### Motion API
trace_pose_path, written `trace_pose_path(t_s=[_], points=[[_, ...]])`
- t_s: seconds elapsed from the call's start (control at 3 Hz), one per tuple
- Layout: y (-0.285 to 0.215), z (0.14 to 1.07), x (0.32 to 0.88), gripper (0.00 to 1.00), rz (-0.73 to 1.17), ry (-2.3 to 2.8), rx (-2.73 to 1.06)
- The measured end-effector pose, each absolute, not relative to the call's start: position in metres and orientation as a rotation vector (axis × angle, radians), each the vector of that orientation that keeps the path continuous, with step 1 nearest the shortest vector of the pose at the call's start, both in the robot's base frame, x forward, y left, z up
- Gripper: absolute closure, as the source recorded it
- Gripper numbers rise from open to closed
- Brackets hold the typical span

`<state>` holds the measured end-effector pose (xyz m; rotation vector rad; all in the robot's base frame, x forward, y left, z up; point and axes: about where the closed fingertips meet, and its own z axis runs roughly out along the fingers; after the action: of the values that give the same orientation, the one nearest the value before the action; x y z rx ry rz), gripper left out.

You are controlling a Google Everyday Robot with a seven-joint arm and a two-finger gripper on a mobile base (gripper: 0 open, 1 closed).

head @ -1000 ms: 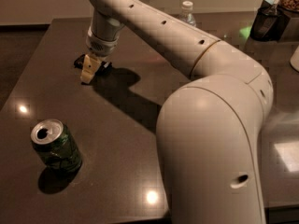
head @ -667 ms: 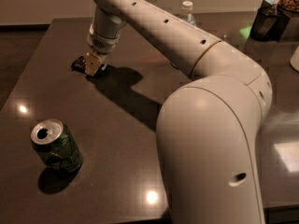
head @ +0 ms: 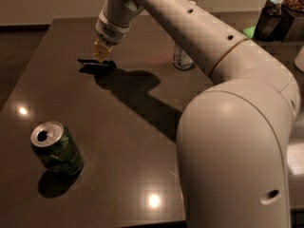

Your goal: Pick rxbar chocolate

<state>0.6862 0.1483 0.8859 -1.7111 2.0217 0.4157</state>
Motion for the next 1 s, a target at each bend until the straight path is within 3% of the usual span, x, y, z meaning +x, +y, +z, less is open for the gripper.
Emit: trace_pose_path(t_s=[1.0], points=[[0.107,0.986,0.633,1.0,0.538,1.798,-1.785]])
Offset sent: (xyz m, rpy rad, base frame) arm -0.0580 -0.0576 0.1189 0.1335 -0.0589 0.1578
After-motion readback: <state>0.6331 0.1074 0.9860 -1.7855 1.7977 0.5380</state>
